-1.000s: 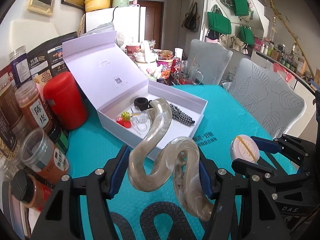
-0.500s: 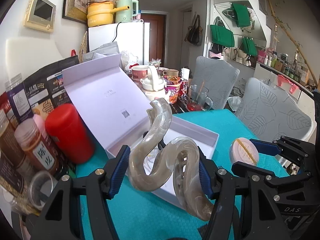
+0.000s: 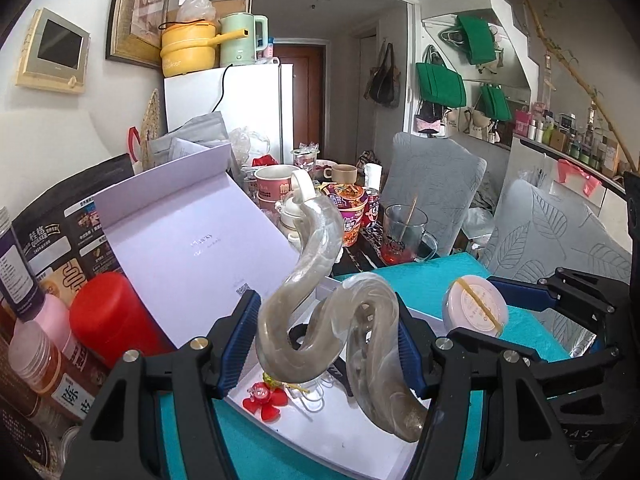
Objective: Organize rigid objects
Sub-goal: 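Lower the claw clip and pink mirror into the white box, then open both tools to release the claw clip and mirror in the box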
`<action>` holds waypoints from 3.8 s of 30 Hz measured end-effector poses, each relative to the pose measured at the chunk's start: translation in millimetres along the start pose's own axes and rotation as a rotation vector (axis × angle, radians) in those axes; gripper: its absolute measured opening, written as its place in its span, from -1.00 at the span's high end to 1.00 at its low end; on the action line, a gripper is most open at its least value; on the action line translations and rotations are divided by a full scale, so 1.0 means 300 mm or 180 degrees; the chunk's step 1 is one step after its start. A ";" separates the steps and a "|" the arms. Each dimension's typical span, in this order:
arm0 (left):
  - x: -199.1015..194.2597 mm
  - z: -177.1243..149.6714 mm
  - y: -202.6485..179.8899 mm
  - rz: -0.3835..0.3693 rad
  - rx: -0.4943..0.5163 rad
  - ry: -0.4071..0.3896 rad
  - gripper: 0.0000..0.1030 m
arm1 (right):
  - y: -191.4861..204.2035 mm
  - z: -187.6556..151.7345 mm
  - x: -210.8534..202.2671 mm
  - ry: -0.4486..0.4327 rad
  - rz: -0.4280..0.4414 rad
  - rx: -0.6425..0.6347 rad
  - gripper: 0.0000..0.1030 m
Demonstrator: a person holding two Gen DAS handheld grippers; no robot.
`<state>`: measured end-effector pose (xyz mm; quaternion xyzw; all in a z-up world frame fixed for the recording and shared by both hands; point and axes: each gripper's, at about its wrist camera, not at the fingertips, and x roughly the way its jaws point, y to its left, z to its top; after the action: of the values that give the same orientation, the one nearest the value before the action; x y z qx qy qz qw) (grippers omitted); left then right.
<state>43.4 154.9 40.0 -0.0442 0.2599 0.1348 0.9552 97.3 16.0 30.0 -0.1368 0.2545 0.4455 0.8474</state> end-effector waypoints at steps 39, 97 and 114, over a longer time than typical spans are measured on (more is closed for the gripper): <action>0.361 -0.001 0.102 0.0058 -0.0059 0.0475 -0.21 | -0.141 0.046 0.334 0.0331 0.0025 0.0224 -0.08; 0.483 -0.072 0.134 0.0254 -0.0063 0.1045 -0.21 | -0.146 -0.060 0.548 0.0823 0.0190 0.0251 -0.34; 0.331 -0.008 0.096 0.0223 -0.0145 0.0772 -0.21 | -0.147 0.003 0.384 0.0595 -0.0195 0.0255 -0.35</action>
<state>116.5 205.5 -12.9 -0.0728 0.3718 0.1675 0.9102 188.5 70.5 -32.7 -0.1515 0.3456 0.3941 0.8380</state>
